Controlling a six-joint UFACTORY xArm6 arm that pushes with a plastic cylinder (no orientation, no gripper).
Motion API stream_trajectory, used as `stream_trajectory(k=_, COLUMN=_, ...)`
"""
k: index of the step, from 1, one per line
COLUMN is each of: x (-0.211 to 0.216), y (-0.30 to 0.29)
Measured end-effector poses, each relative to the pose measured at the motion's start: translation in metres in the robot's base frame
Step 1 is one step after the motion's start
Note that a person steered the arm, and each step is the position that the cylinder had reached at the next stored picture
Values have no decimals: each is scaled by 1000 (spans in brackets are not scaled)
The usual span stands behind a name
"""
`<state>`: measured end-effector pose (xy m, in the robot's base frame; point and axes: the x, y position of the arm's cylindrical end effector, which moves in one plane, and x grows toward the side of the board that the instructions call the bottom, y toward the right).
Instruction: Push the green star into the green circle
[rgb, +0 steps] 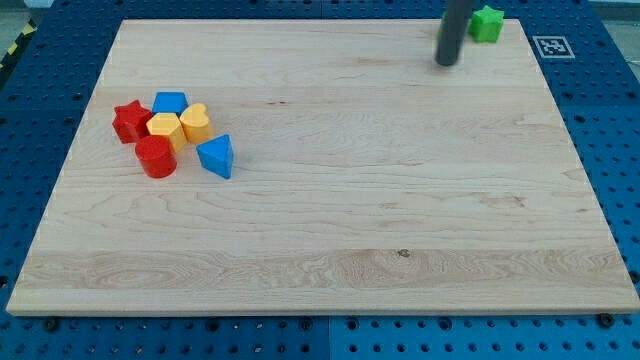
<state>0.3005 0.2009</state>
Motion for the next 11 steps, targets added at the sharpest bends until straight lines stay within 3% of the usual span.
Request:
stream_trajectory(k=2, x=-18, y=104)
stream_trajectory(k=3, x=-39, y=109)
stream_trajectory(k=4, x=-85, y=93)
stream_trajectory(k=6, x=-109, y=92)
stream_trajectory(k=8, x=-106, y=98)
stream_trajectory(k=11, x=-106, y=35)
